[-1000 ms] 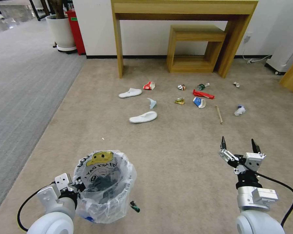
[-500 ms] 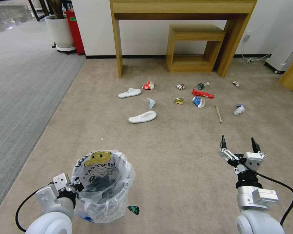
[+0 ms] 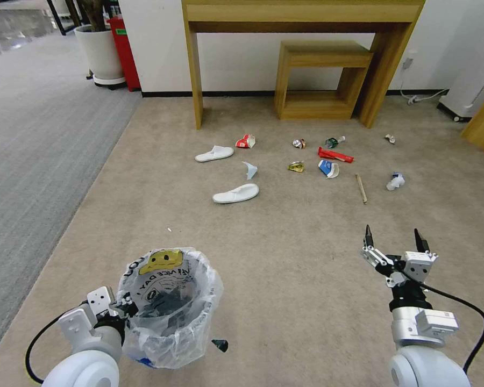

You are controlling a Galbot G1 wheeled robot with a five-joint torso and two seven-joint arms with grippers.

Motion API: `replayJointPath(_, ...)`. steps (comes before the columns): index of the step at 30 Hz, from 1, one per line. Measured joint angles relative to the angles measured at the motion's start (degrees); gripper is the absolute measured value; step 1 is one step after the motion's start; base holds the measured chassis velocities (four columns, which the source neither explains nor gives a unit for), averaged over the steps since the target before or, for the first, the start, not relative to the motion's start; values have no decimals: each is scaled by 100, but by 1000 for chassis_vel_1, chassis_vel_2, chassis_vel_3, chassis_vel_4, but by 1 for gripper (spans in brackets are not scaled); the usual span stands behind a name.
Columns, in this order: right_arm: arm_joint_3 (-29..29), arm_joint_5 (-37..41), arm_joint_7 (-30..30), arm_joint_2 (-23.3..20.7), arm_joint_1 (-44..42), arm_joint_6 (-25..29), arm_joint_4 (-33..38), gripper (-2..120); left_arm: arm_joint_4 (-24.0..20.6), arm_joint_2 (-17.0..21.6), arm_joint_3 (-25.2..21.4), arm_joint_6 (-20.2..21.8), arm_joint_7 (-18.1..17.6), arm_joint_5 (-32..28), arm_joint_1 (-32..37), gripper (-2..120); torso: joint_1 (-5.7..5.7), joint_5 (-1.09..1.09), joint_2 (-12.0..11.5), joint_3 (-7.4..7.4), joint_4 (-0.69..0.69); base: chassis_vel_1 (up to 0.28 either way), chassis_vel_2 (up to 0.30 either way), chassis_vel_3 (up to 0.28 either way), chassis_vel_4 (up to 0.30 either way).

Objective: Pick up the trash bin and place the garbage on the floor into it.

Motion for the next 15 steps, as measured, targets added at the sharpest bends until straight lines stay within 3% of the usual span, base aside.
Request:
replayJointPath(7,-6,8,-13,5,-1,117,-31,100,15,4,-4,-4,0,4,-17,1,0,-2,0,0,0,84,93,-98,-77)
replayJointPath(15,0,41,-19,2,16,162,-34,100,26,7,-13,-7,4,-8,-33,1,0,0,0,0,0,0,0,0,0)
